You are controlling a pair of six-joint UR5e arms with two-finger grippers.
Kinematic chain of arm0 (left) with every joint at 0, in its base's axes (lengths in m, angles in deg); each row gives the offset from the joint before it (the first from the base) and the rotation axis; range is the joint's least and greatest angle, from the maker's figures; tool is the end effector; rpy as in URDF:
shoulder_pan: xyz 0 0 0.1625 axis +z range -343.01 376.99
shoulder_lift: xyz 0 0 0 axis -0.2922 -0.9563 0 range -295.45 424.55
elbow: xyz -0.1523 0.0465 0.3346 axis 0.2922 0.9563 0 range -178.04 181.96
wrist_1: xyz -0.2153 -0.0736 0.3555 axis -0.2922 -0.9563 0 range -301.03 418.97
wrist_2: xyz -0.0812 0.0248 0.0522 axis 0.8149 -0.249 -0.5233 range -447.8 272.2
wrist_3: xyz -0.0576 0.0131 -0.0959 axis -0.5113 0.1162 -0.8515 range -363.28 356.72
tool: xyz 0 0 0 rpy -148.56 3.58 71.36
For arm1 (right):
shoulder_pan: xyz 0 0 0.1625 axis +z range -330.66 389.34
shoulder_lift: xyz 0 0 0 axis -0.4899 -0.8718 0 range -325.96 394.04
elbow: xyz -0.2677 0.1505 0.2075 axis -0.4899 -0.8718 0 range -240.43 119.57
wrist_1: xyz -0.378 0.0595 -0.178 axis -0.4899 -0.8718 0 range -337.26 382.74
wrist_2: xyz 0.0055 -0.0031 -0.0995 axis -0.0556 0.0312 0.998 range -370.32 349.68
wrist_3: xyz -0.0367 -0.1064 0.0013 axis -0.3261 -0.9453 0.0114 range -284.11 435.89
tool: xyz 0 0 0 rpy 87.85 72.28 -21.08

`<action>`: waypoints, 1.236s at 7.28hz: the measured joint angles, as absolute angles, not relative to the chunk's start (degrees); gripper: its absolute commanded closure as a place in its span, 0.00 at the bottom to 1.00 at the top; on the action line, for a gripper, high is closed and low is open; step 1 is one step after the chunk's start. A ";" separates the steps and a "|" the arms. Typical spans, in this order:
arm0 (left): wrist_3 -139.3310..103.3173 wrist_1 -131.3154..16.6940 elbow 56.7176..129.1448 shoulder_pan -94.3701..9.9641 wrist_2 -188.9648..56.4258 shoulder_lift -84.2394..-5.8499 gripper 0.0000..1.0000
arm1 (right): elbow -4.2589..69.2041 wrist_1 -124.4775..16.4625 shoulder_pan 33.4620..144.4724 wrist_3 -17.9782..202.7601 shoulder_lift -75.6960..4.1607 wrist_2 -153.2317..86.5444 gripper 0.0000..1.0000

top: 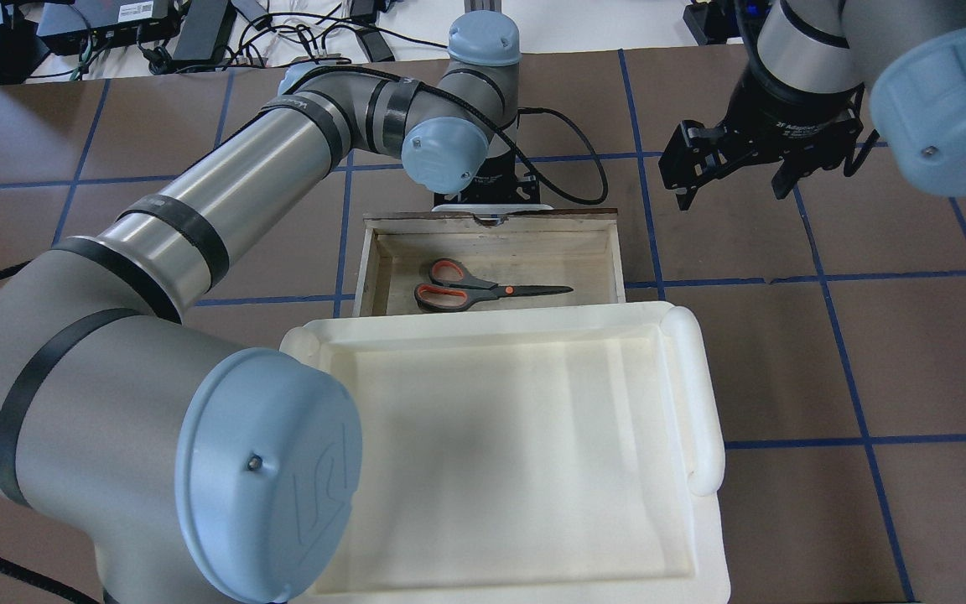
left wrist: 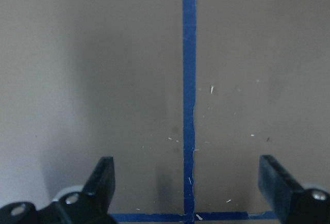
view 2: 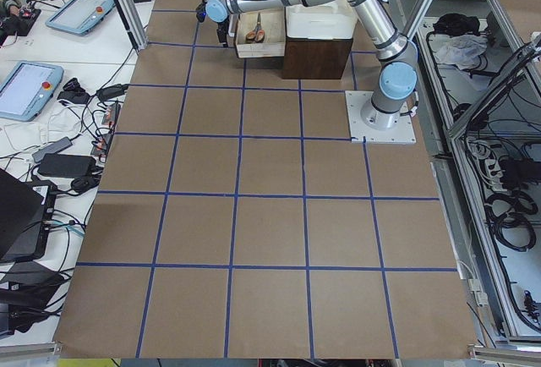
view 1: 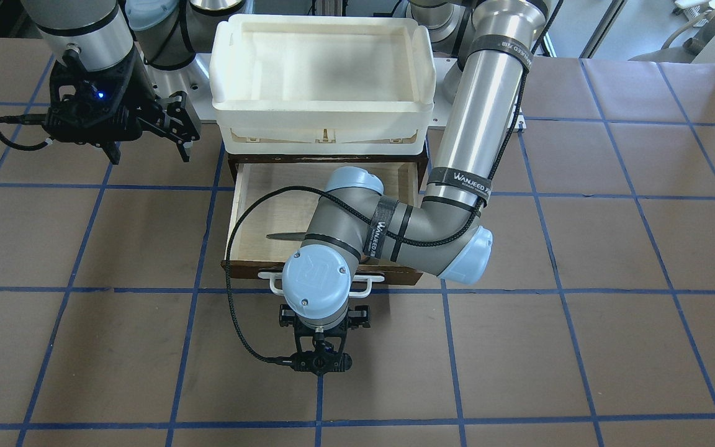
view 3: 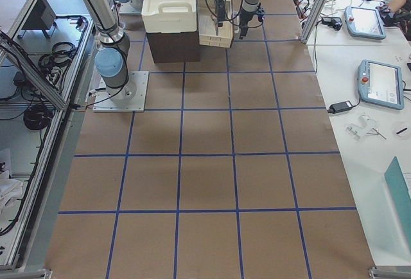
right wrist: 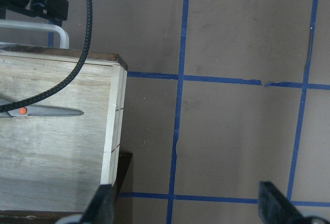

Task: Put scissors in drawer and close it
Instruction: 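Lower the left gripper onto the drawer front near the handle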

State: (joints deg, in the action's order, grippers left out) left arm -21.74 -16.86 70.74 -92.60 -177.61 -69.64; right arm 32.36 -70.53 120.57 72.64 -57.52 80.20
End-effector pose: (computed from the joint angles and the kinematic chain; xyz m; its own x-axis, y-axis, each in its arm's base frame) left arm -0.3635 -0.6225 0.1454 -0.9987 0.0227 -0.0452 0.0159 0.9891 0.1461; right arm 0.1429 -0.4908 0.4155 -0.9969 -0.0778 0.0111 -0.0781 0.9963 -0.0349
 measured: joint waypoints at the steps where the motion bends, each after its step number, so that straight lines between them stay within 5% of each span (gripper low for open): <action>1: -21.74 -17.92 70.71 -92.60 -177.61 -70.03 0.00 | 32.37 -70.57 120.57 72.62 -57.36 80.22 0.00; 9: -21.73 -23.81 70.73 -93.04 -177.02 -65.50 0.00 | 32.38 -70.69 120.57 72.66 -57.19 80.38 0.00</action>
